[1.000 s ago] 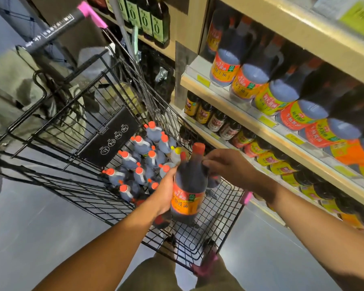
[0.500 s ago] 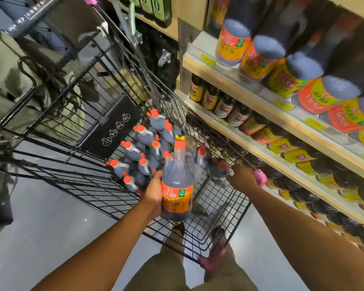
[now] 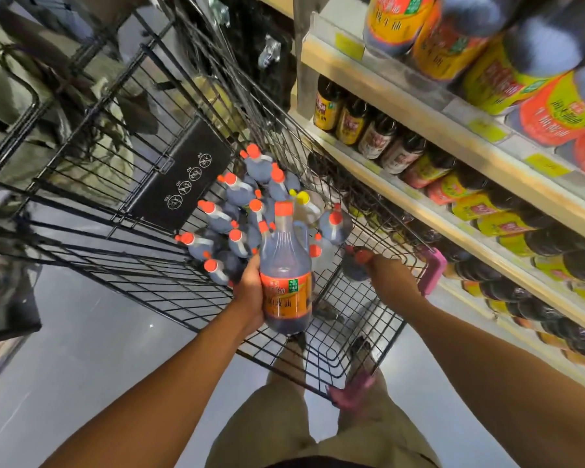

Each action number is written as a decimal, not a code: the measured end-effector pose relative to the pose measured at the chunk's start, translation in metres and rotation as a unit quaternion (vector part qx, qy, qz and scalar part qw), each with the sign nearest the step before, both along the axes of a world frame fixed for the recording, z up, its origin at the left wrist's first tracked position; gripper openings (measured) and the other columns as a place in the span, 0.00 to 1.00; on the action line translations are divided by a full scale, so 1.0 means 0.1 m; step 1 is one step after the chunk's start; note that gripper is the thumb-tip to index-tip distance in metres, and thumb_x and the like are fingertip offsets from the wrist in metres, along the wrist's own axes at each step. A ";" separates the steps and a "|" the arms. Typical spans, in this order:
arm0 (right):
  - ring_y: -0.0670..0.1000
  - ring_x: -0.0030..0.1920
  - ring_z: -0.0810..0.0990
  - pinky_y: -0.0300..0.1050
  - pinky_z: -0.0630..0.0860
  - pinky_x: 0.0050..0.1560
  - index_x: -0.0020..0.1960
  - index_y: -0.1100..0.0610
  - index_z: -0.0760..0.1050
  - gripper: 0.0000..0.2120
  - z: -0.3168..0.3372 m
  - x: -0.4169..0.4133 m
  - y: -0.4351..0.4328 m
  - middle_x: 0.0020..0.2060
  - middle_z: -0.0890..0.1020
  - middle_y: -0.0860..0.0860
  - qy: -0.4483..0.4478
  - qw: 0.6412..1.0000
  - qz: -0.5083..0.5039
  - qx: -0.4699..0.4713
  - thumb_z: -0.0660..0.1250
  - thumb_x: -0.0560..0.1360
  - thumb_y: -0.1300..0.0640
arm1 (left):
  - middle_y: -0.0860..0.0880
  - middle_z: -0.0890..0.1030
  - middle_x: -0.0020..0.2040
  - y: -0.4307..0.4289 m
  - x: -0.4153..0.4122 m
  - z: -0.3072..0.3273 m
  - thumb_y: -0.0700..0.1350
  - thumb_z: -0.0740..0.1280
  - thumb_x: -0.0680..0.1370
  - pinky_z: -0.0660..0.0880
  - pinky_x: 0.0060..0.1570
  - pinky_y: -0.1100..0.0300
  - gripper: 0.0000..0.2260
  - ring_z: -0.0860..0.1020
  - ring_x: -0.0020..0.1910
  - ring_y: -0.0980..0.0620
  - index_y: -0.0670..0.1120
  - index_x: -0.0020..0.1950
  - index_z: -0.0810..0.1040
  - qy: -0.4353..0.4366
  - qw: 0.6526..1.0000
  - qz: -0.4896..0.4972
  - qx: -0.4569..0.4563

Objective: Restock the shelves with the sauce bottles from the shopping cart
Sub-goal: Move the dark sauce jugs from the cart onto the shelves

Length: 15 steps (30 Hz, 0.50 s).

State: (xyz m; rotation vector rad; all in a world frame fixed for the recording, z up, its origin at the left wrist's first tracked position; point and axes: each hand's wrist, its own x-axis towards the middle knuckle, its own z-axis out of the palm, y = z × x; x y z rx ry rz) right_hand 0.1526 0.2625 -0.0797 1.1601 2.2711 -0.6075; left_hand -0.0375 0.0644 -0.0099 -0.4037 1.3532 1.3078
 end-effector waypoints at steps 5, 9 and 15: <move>0.53 0.37 0.79 0.44 0.74 0.35 0.51 0.54 0.77 0.06 0.05 0.16 -0.24 0.40 0.82 0.53 0.030 0.999 -0.015 -0.038 0.61 0.80 0.58 | 0.34 0.82 0.57 -0.02 -0.01 -0.05 0.58 0.56 0.82 0.79 0.54 0.43 0.24 0.82 0.53 0.37 0.43 0.62 0.81 0.015 1.000 0.016 -0.019; 0.55 0.39 0.79 0.46 0.74 0.36 0.55 0.54 0.73 0.05 -0.05 0.17 -0.35 0.43 0.82 0.53 0.120 0.986 -0.108 -0.043 0.65 0.80 0.56 | 0.35 0.83 0.54 -0.02 -0.03 -0.07 0.58 0.53 0.83 0.81 0.50 0.45 0.24 0.83 0.50 0.38 0.43 0.63 0.80 0.005 1.000 0.004 -0.021; 0.64 0.62 0.76 0.52 0.75 0.57 0.74 0.61 0.63 0.37 -0.35 0.17 -0.42 0.64 0.74 0.62 0.084 0.971 -0.194 -0.116 0.76 0.70 0.62 | 0.31 0.81 0.58 -0.01 -0.07 -0.06 0.60 0.56 0.82 0.77 0.57 0.38 0.27 0.81 0.53 0.36 0.41 0.66 0.78 0.006 1.000 0.007 -0.025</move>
